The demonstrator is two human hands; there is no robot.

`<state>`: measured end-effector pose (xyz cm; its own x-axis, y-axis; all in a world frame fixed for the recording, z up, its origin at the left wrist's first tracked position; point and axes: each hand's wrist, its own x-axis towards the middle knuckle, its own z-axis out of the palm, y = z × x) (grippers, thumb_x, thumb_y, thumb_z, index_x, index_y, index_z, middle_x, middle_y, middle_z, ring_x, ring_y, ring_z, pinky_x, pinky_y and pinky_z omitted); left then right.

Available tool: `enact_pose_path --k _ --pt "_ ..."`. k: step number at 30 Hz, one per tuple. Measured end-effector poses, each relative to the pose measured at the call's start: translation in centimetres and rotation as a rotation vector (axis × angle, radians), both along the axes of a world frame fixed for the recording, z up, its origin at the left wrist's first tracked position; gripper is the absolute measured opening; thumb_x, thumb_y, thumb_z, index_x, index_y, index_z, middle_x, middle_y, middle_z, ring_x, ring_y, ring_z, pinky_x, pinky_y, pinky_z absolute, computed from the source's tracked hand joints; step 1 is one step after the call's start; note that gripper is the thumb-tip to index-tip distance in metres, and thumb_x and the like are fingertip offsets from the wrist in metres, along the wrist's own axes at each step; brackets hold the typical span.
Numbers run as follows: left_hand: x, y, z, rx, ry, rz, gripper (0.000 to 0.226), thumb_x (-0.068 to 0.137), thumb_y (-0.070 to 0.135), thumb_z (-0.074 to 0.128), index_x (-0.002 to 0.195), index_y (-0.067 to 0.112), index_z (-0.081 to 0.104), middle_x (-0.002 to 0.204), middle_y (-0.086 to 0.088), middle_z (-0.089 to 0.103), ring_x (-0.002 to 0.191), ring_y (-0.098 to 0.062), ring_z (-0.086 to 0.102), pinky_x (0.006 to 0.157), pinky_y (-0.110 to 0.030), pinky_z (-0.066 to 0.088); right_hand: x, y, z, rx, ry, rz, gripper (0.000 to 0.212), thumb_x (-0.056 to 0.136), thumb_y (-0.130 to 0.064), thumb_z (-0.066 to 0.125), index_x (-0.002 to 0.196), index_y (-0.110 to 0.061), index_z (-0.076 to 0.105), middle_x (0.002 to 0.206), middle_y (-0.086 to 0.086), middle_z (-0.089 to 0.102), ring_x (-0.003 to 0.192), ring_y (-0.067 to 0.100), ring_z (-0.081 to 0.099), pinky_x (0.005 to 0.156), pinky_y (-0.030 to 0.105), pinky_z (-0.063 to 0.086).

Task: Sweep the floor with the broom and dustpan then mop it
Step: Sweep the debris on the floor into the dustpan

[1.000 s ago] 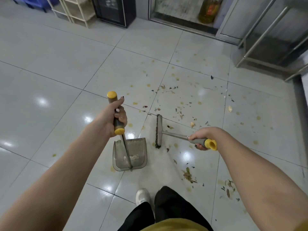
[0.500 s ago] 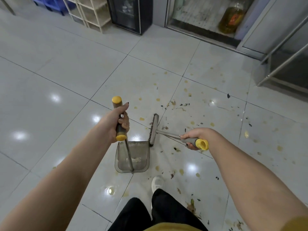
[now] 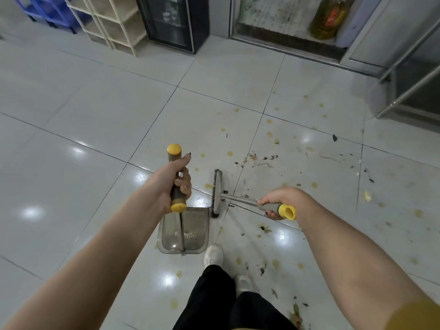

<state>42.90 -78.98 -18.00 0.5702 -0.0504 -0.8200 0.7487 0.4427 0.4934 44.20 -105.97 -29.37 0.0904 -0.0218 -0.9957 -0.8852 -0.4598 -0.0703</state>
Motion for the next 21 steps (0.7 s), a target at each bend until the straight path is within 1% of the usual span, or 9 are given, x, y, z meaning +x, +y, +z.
enact_pose_path --k 4,5,9,12,15,19,21 --pt "2.6 0.5 -0.2 0.018 0.021 -0.068 0.037 0.086 0.033 0.066 0.064 0.018 0.041 0.042 0.007 0.034 0.028 -0.004 0.028 0.031 -0.011 0.027 1.1 -0.4 -0.5 -0.031 0.022 -0.096 0.018 0.097 -0.025 0.052 0.101 -0.007 0.052 0.067 0.010 0.050 0.026 0.014 0.047 0.033 0.017 0.045" --pt "3.2 0.6 -0.2 0.021 0.027 -0.075 0.036 0.087 0.032 0.065 0.065 0.017 0.041 0.042 0.007 0.034 0.028 -0.004 0.029 0.031 -0.011 0.028 1.2 -0.8 -0.6 -0.036 0.035 -0.120 0.019 0.097 -0.025 0.052 0.100 -0.006 0.051 0.065 0.010 0.050 0.027 0.014 0.047 0.033 0.018 0.046" --pt "4.9 0.2 -0.1 0.034 0.029 -0.147 0.036 0.087 0.032 0.065 0.065 0.017 0.041 0.040 0.007 0.035 0.027 -0.004 0.029 0.032 -0.009 0.027 0.6 -3.8 -0.3 -0.109 0.080 -0.159 0.029 0.096 -0.027 0.054 0.086 0.001 0.052 0.065 0.011 0.052 0.028 0.016 0.049 0.034 0.019 0.047" --pt "5.7 -0.7 0.0 0.027 0.015 -0.201 0.032 0.087 0.030 0.065 0.067 0.017 0.043 0.040 0.008 0.036 0.028 -0.003 0.029 0.032 -0.010 0.027 -0.6 -6.5 -0.2 -0.167 0.091 -0.175 0.030 0.096 -0.027 0.053 0.087 0.001 0.053 0.067 0.011 0.054 0.028 0.015 0.049 0.034 0.019 0.046" --pt "6.3 -1.4 -0.1 0.034 0.024 -0.228 0.034 0.087 0.030 0.065 0.066 0.017 0.042 0.039 0.007 0.035 0.027 -0.004 0.029 0.031 -0.010 0.027 -1.3 -7.3 0.3 -0.201 0.076 -0.201 0.028 0.097 -0.023 0.051 0.086 0.002 0.052 0.066 0.012 0.053 0.025 0.016 0.048 0.031 0.018 0.044" --pt "6.6 -2.0 -0.4 0.052 0.031 -0.266 0.036 0.086 0.030 0.066 0.066 0.016 0.041 0.038 0.007 0.035 0.026 -0.004 0.029 0.031 -0.010 0.027 -1.0 -7.0 1.2 -0.144 0.024 -0.261 0.027 0.099 -0.020 0.049 0.082 0.001 0.049 0.062 0.011 0.049 0.024 0.015 0.045 0.030 0.016 0.042" --pt "6.7 -2.3 -0.6 0.068 0.031 -0.269 0.035 0.086 0.030 0.067 0.066 0.016 0.042 0.038 0.006 0.036 0.027 -0.004 0.028 0.033 -0.009 0.027 -0.8 -6.9 1.6 -0.094 0.016 -0.322 0.026 0.099 -0.019 0.048 0.082 0.001 0.048 0.063 0.011 0.047 0.024 0.014 0.045 0.029 0.017 0.042"
